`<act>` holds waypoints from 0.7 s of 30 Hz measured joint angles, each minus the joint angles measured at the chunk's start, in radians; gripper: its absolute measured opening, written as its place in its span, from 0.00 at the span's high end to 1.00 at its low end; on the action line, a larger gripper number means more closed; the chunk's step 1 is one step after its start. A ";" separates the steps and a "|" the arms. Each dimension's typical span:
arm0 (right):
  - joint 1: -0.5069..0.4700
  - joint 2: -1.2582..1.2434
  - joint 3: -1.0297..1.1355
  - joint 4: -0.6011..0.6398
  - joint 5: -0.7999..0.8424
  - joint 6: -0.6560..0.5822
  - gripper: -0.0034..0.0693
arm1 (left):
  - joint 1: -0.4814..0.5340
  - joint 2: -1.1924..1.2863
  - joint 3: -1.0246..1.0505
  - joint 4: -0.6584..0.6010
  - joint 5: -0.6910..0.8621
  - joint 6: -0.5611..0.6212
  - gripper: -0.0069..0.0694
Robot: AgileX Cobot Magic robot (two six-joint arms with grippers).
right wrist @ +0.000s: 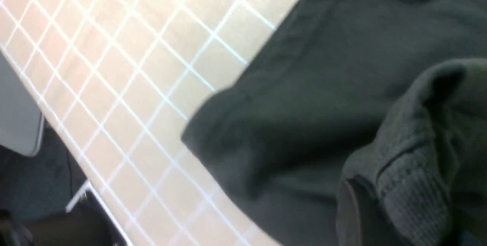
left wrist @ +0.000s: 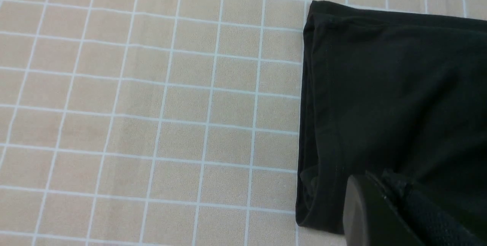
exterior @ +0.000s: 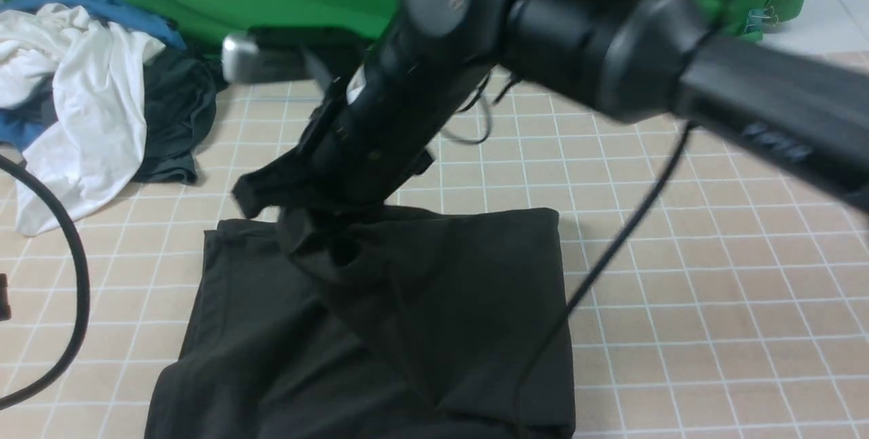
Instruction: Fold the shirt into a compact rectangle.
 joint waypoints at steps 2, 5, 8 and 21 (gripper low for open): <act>0.011 0.071 -0.025 0.039 -0.054 0.018 0.78 | 0.000 0.000 0.000 -0.007 0.001 -0.002 0.88; 0.018 0.129 -0.036 0.099 -0.116 0.033 0.73 | 0.000 0.000 0.000 -0.024 0.001 -0.004 0.88; 0.030 0.177 -0.040 0.147 -0.181 0.036 0.56 | 0.000 0.000 0.000 -0.034 0.001 -0.005 0.88; 0.002 0.104 -0.094 -0.115 0.141 -0.096 0.64 | 0.000 0.000 0.000 -0.036 0.034 -0.008 0.88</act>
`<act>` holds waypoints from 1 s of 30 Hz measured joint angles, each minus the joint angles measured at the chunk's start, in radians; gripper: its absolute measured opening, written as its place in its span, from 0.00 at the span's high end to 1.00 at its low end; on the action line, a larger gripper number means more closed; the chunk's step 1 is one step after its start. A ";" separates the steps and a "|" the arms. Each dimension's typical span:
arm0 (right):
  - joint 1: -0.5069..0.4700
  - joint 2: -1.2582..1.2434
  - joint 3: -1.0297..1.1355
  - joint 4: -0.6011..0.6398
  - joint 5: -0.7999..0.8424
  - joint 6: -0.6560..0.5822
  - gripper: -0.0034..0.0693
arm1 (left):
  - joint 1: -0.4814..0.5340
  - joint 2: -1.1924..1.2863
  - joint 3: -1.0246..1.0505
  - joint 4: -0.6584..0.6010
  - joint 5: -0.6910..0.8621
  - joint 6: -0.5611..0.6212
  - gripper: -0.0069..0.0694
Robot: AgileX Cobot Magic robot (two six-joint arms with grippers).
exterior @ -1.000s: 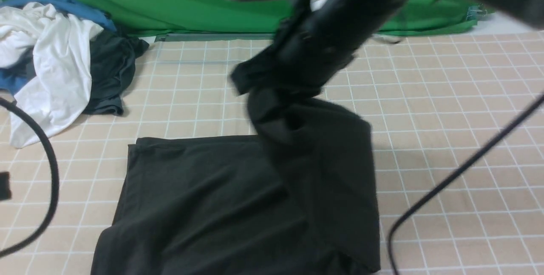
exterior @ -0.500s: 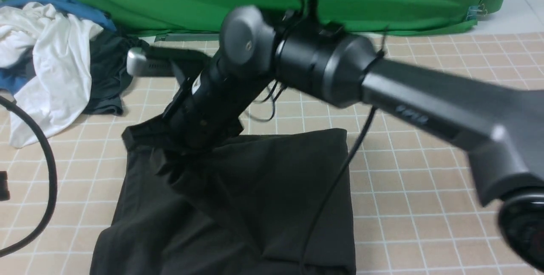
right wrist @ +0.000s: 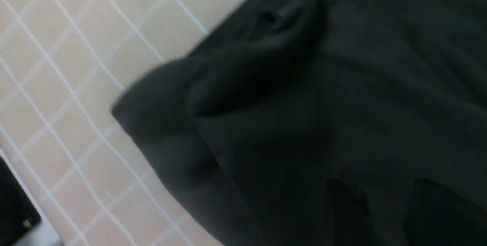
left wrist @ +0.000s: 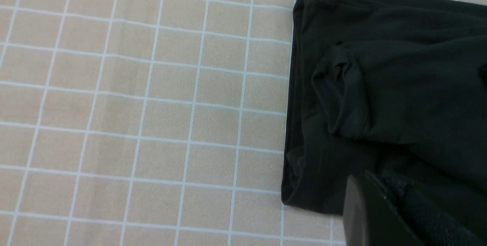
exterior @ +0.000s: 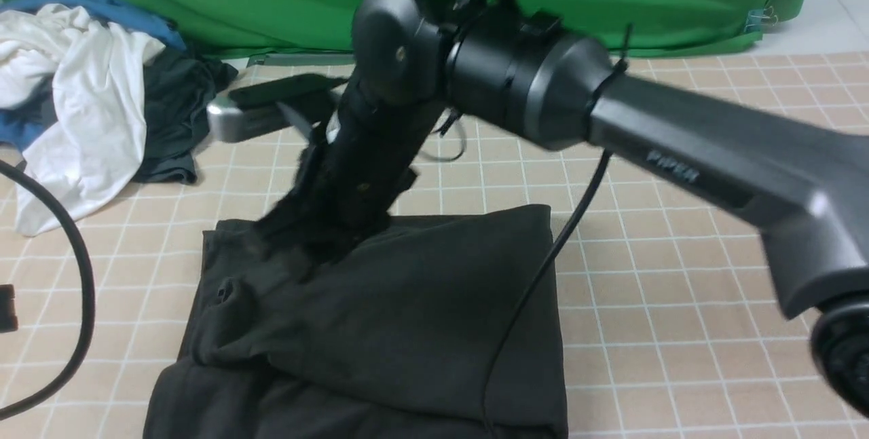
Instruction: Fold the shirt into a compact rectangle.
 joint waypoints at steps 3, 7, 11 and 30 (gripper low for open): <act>0.008 0.007 0.001 -0.027 0.019 0.000 0.86 | 0.000 0.000 0.000 -0.002 0.001 -0.007 0.88; 0.055 0.064 0.001 -0.022 -0.060 0.008 0.90 | 0.000 0.000 0.000 -0.002 0.001 -0.007 0.88; 0.109 0.140 0.003 0.062 -0.110 0.000 0.90 | 0.000 0.000 0.000 -0.002 -0.001 -0.015 0.88; -0.089 -0.180 -0.012 -0.139 0.042 -0.067 0.90 | 0.000 0.163 -0.003 -0.202 -0.079 0.007 0.88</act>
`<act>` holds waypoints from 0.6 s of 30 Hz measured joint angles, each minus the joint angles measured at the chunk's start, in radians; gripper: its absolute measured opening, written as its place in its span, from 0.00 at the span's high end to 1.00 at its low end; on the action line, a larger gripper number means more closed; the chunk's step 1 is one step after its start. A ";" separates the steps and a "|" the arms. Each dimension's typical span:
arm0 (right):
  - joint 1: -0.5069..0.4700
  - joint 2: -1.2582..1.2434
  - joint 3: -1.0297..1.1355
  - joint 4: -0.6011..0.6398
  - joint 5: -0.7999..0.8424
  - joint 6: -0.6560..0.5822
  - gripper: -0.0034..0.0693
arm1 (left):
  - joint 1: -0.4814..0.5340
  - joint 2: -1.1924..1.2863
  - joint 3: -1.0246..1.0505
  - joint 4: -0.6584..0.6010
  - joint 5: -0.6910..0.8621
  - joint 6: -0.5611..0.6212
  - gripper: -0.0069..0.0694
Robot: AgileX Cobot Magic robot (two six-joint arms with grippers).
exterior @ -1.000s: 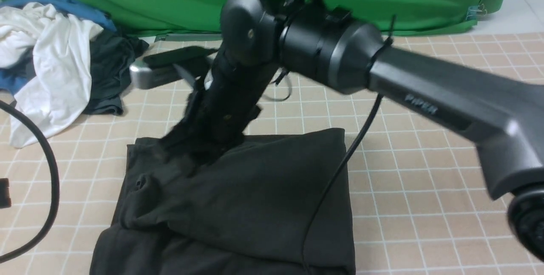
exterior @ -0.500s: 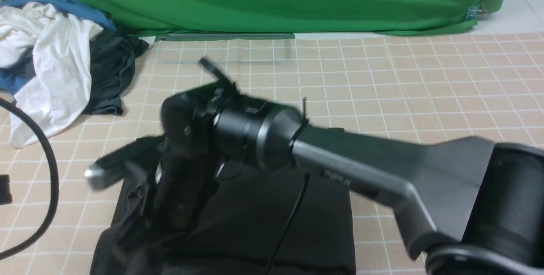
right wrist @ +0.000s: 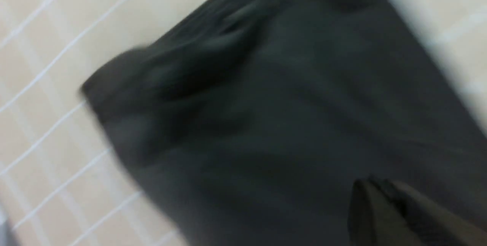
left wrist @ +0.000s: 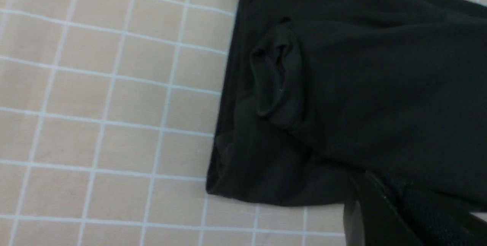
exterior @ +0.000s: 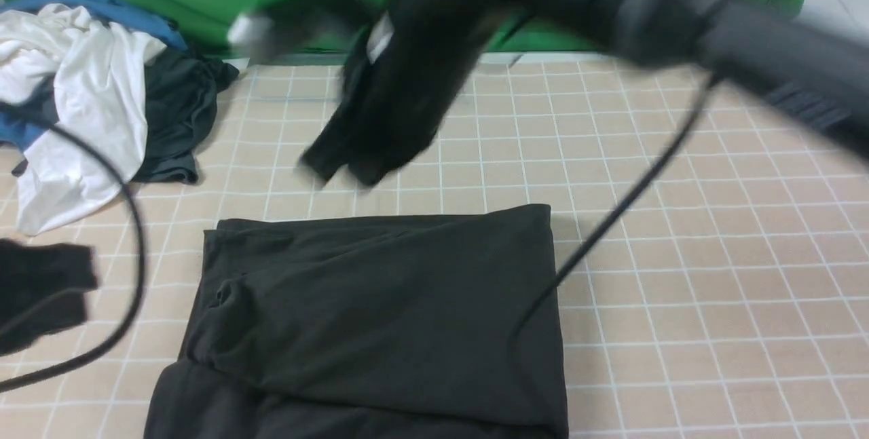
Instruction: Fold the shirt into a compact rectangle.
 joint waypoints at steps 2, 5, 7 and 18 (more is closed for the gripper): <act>-0.072 -0.073 0.056 -0.009 0.000 0.002 0.90 | 0.000 0.071 0.000 -0.052 -0.043 0.058 0.88; -0.183 -0.151 0.185 -0.017 0.004 0.004 0.90 | 0.000 0.200 -0.001 -0.097 -0.114 0.121 0.88; -0.252 -0.182 0.279 -0.021 0.009 0.004 0.90 | 0.000 0.297 -0.001 -0.107 -0.149 0.147 0.88; -0.357 -0.213 0.652 0.056 -0.190 -0.045 0.90 | 0.000 0.672 0.033 -0.019 -0.324 0.145 0.88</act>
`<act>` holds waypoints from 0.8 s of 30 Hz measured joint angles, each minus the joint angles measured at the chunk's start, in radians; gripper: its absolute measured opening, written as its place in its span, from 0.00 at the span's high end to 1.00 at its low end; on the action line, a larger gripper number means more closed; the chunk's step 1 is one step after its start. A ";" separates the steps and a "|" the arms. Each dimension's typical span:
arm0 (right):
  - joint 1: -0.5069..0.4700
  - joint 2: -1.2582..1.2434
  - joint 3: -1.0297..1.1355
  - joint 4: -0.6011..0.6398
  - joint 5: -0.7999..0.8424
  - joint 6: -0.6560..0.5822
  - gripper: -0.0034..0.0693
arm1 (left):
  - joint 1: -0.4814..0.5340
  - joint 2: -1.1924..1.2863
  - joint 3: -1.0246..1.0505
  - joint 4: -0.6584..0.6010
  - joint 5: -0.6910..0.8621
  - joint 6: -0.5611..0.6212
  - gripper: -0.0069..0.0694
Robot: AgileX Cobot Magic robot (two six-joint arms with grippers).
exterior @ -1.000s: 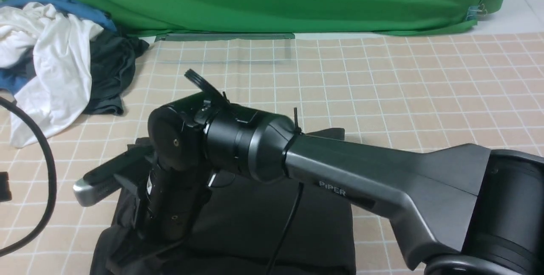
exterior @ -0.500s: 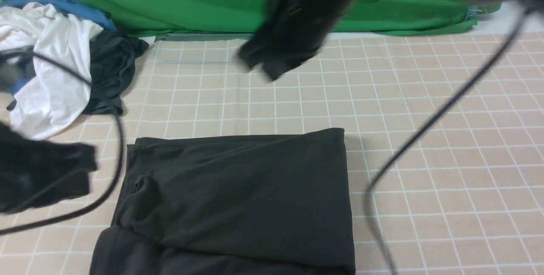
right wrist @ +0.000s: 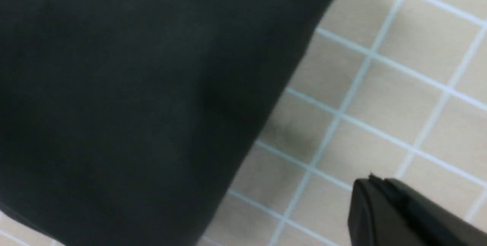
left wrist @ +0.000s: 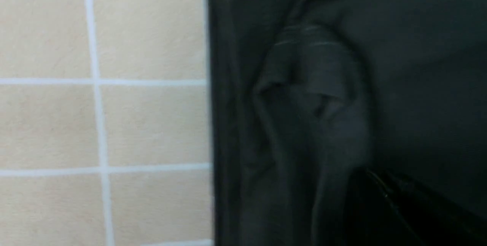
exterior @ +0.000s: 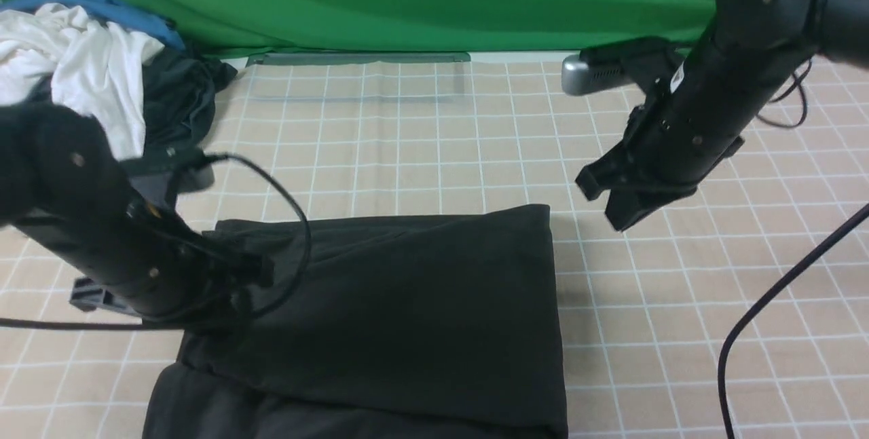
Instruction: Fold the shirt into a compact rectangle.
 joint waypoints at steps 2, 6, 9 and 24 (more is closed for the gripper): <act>0.000 -0.001 0.000 0.016 -0.019 -0.005 0.90 | 0.000 0.032 0.011 0.045 -0.005 -0.043 0.88; 0.000 -0.001 0.000 0.032 -0.027 -0.019 0.90 | 0.000 0.027 0.014 0.126 -0.005 -0.084 0.88; 0.000 -0.001 0.000 0.033 -0.024 -0.023 0.85 | 0.000 -0.054 0.005 0.139 0.000 -0.089 0.88; 0.000 0.123 0.000 0.159 -0.327 -0.023 0.12 | 0.010 -0.169 -0.086 0.105 0.064 -0.086 0.88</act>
